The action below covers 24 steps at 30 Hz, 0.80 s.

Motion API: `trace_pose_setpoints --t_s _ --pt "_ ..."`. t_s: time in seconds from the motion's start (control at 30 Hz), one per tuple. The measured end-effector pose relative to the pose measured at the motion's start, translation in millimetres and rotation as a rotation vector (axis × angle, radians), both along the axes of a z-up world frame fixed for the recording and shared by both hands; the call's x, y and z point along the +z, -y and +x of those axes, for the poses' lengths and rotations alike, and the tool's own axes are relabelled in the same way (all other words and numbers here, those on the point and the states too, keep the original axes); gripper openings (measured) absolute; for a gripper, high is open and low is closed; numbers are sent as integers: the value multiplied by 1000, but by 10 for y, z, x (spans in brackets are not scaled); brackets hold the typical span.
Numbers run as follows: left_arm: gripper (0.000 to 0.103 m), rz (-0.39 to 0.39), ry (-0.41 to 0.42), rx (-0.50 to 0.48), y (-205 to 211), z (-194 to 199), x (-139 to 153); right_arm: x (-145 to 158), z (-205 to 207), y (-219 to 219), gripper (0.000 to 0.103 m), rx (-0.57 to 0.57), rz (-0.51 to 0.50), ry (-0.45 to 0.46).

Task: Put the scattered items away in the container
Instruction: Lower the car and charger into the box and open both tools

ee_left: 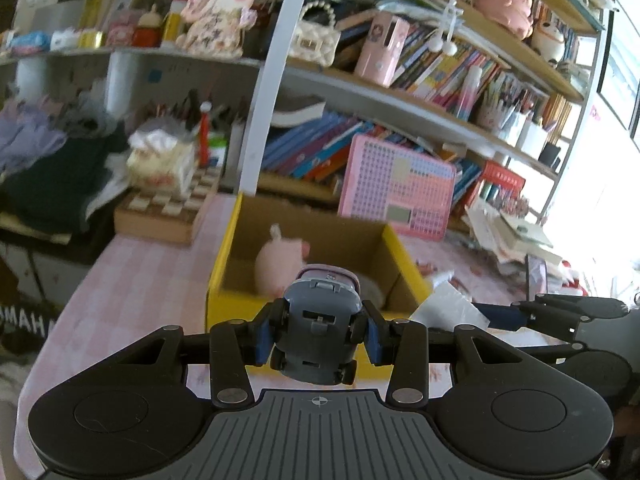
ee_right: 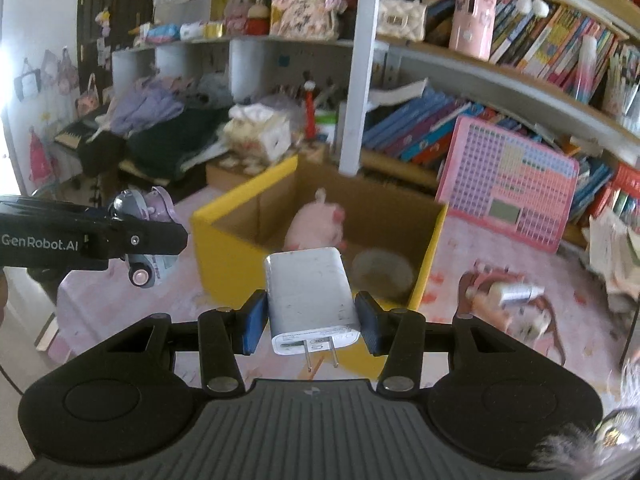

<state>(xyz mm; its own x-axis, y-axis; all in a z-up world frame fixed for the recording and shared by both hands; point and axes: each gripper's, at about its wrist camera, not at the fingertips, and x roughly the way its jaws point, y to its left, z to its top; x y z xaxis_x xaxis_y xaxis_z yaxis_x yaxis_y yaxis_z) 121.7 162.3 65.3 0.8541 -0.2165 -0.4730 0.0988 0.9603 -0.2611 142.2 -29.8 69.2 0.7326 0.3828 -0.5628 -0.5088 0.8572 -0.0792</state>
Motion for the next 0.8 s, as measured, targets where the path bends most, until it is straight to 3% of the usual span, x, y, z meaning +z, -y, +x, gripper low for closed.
trace_pose_setpoints --t_s 0.17,0.3,0.6,0.8 --pt "42 31 51 4 78 353 128 99 370 30 45 -3 0 33" --pt "42 63 45 11 149 640 106 83 667 32 45 16 -23 42" --pt "42 169 -67 14 330 1289 -179 -155 1404 -12 45 83 -111 -11" --pt "42 208 -156 3 415 1493 -400 -390 1914 -234 45 156 -213 -87"
